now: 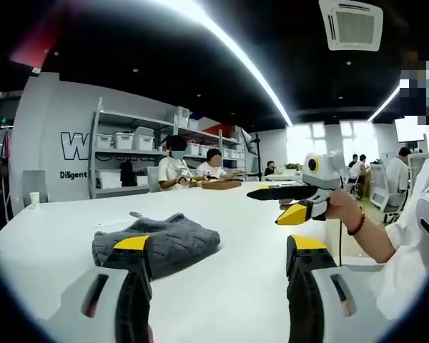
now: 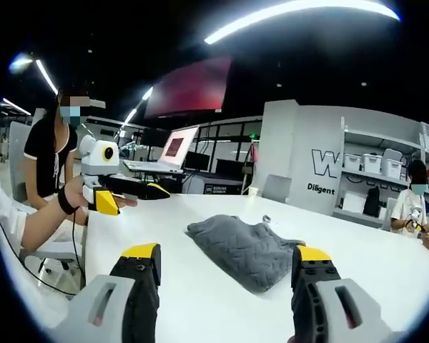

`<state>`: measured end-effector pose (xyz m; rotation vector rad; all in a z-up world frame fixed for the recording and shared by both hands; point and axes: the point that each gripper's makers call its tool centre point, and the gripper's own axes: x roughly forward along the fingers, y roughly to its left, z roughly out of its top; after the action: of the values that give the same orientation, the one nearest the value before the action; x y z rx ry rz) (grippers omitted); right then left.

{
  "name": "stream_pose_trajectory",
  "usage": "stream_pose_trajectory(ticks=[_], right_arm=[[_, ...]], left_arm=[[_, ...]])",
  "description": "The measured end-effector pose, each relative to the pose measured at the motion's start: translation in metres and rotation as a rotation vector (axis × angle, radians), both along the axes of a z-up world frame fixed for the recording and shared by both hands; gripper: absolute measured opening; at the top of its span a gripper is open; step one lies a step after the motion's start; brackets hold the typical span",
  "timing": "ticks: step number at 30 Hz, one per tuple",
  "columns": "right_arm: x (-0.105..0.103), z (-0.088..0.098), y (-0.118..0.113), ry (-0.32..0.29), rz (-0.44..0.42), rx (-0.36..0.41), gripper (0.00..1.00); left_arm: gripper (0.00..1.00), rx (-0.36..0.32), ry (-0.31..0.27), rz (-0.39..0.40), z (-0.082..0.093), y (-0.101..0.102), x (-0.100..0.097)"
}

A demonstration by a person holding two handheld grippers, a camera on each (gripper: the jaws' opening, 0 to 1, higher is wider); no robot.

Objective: Open the folded towel by lifting each exposed corner and separating the folded layers until the towel lies flat within the target outline without major curled edges

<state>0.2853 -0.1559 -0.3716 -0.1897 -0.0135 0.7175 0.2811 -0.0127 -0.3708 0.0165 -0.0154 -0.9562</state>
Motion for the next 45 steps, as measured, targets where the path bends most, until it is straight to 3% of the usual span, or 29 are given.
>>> stream_pose_trajectory(ticks=[16,45], right_arm=[[0.011,0.000,-0.002,0.015,-0.005,-0.026,0.73],[0.025,0.000,0.000,0.030,-0.001,-0.035,0.72]], left_arm=[[0.75,0.006,0.040,-0.015,-0.001,-0.008,0.009],[0.75,-0.001,0.065,0.014,0.002,-0.006,0.030]])
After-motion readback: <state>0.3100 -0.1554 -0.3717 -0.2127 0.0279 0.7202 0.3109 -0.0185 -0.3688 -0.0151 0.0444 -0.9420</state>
